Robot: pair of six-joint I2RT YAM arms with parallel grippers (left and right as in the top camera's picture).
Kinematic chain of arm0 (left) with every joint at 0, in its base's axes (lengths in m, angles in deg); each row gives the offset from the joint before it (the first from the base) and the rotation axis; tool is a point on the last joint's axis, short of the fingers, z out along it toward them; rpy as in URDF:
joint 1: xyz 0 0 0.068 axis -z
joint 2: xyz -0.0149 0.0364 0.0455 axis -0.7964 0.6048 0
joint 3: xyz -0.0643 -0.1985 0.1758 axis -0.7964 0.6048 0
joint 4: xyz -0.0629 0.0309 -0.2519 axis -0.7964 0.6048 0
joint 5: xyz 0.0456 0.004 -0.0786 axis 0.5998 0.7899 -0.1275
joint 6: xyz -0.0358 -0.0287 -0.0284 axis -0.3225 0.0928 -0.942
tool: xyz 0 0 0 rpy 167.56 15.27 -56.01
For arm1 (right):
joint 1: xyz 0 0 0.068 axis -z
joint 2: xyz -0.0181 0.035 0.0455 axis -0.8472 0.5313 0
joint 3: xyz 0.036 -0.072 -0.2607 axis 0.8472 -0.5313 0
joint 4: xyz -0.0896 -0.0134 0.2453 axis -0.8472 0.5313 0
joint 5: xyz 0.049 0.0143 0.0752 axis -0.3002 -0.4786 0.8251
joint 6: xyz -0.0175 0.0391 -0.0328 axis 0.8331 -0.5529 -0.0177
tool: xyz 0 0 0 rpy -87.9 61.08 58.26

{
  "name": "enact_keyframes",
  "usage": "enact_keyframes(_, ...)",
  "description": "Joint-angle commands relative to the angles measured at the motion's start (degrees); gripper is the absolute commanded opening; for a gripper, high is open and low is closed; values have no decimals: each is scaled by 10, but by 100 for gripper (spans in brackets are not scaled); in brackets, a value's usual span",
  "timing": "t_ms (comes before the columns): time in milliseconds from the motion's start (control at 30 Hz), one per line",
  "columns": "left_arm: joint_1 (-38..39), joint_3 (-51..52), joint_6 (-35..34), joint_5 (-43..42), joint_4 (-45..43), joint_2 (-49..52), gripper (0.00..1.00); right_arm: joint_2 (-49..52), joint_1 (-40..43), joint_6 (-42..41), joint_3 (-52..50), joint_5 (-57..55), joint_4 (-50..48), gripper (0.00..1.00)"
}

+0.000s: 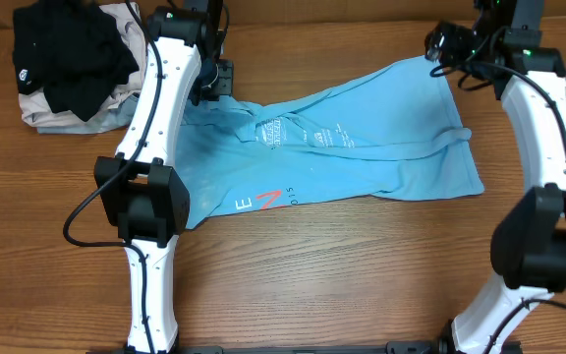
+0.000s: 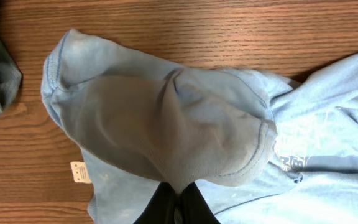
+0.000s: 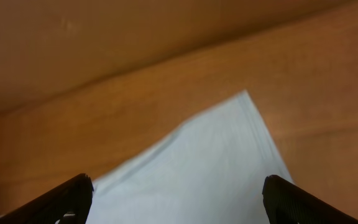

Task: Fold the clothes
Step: 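Grasp the shirt's upper right corner with the right gripper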

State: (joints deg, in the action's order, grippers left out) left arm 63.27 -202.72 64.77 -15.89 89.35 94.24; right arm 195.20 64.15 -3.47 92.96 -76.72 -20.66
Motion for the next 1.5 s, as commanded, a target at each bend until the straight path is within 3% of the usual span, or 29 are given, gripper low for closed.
enact_keyframes(0,4,-13,6,-9,3,-4,4,71,-2,-11,0,-34,-51,91)
enact_keyframes(333,4,-13,8,-1,2,-4,4,207,-2,-1,0,-104,-195,90)
enact_keyframes(533,4,-13,11,12,9,-4,4,269,-3,19,0,-121,-298,82)
enact_keyframes(567,4,-13,11,12,10,-3,4,276,-3,19,0,-122,-305,77)
enact_keyframes(700,4,-13,11,13,6,-3,4,287,-3,19,0,-129,-323,70)
enact_keyframes(967,4,-13,11,12,-6,-3,4,310,-7,20,0,-134,-311,40)
enact_keyframes(1067,4,-13,11,12,-8,-3,4,310,-8,22,5,-149,-277,13)
enact_keyframes(1133,4,-13,11,12,-8,-3,4,310,-8,26,20,-149,-234,4)
enact_keyframes(1467,1,-13,11,12,-12,-3,4,284,-7,15,282,-160,227,4)
